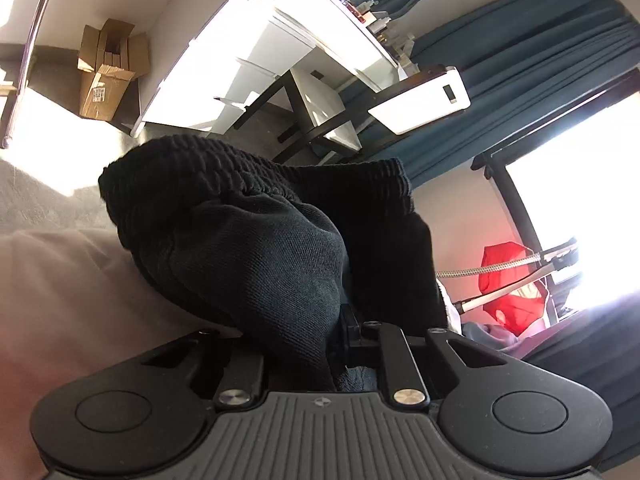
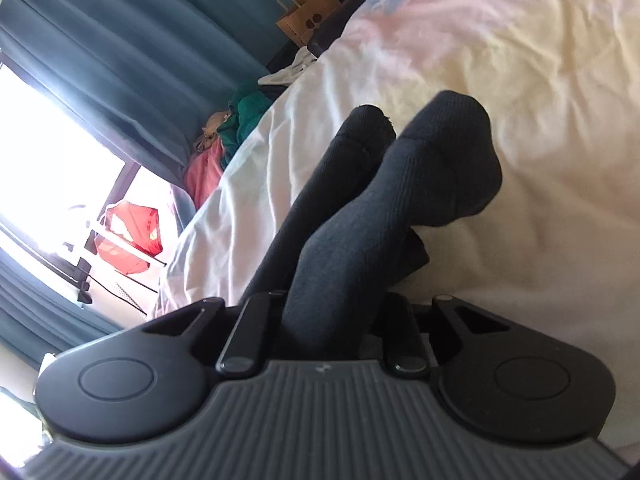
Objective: Fold clothes
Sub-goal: 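Hold the waistband with the left gripper and the leg ends with the right gripper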
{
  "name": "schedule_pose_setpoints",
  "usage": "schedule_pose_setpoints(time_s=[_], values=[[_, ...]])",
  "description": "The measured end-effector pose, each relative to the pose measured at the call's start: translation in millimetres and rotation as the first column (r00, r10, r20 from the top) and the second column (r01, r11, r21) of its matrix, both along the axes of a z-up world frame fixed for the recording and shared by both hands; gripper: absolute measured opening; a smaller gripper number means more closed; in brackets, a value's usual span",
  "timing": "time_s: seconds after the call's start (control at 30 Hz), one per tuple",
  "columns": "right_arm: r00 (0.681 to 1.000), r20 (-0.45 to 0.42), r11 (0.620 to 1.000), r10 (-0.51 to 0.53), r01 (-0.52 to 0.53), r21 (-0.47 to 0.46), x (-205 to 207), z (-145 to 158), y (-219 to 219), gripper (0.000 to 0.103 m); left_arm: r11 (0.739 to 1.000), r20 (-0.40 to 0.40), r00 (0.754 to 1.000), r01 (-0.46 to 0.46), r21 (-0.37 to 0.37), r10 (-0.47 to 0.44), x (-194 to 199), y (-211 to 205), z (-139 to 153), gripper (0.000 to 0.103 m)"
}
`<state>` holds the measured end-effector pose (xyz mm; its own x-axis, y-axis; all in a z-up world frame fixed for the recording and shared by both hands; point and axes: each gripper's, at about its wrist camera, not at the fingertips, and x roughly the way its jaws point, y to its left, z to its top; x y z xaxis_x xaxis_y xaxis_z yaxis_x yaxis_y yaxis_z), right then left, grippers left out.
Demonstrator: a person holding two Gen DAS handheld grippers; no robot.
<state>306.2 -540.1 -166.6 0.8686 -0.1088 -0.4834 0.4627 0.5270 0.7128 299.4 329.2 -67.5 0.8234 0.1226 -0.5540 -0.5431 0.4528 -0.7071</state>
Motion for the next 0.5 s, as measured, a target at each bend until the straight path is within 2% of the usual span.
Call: schedule_pose_setpoints(time_s=[0.13,0.23,0.3,0.37,0.5], values=[[1.0,0.019,1.0,-0.01,0.009,0.019,-20,25,-4,0.018,0.999,-0.011,0.999,0.05,-0.002,-0.05,-12,-2,45,0.014],[0.999,0.028,0.999,-0.021,0.02,0.043,-52,36,-12,0.018,0.997,-0.017,0.997,0.079,-0.01,-0.079,-44,-2,66,0.014],[0.999,0.012,0.997,-0.031,0.03,0.066,-76,37,-19,0.018,0.995,-0.02,0.995,0.095,-0.012,-0.095,-68,-1,78,0.013],[0.999,-0.043,0.993,-0.029,0.034,0.109,-101,31,-24,0.018,0.994,-0.028,0.994,0.106,-0.018,-0.106,-97,3,86,0.012],[0.993,-0.117,0.975,-0.003,0.029,0.218,-149,12,-28,0.018,0.991,-0.059,0.989,0.137,-0.008,-0.137,-157,10,89,0.011]])
